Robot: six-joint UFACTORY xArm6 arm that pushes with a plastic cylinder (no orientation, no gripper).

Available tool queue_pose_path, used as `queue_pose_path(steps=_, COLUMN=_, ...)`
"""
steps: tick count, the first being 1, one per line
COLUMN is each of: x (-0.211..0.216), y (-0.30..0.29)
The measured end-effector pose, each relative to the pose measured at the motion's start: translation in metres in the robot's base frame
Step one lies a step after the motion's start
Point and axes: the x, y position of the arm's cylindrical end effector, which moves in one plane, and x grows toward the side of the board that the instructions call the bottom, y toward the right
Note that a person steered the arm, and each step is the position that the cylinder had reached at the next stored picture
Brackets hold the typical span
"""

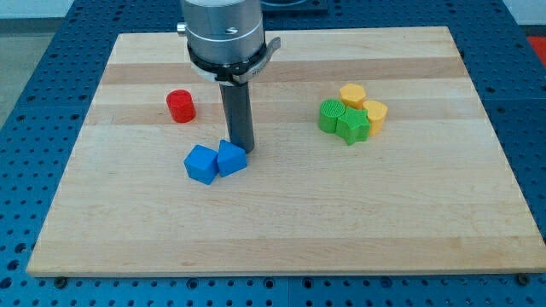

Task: Push the red star closer to blue cube and blue triangle

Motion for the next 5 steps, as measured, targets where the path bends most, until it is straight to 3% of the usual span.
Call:
queue_pose_path(steps=2, x=0.011, y=-0.020)
queue_pose_path(steps=3, x=-0.006, y=-0.020)
queue_pose_path(steps=5, x=-0.091, y=0.004)
